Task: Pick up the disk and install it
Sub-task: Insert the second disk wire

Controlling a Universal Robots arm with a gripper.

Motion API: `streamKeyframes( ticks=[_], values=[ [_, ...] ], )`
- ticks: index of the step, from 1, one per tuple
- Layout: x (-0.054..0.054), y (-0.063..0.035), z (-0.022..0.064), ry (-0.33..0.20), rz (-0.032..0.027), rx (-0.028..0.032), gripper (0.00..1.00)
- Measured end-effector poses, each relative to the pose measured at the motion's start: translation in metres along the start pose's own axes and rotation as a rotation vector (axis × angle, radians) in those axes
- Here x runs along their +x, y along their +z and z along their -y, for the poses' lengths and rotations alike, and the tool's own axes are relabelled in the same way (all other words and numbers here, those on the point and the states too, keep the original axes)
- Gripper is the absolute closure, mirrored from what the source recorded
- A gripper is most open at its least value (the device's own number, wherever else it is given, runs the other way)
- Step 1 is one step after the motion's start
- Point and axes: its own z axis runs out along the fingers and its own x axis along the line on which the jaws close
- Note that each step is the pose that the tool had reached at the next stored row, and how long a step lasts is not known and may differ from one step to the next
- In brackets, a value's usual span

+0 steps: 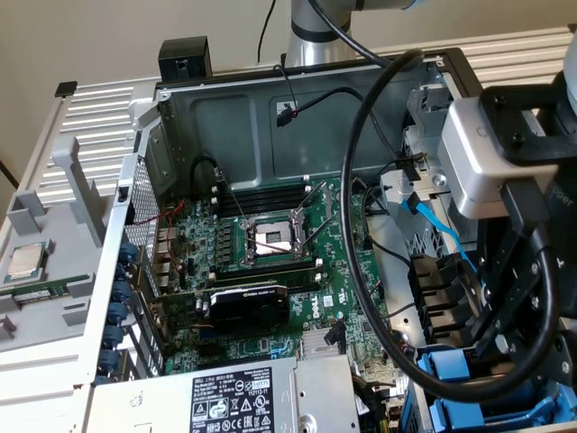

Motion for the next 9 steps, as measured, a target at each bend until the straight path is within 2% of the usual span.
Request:
streamKeyframes(
  ticks=[9],
  values=[
    [0.0,0.0001,-0.0001,0.001,0.0002,0.0045,0.84]
  ],
)
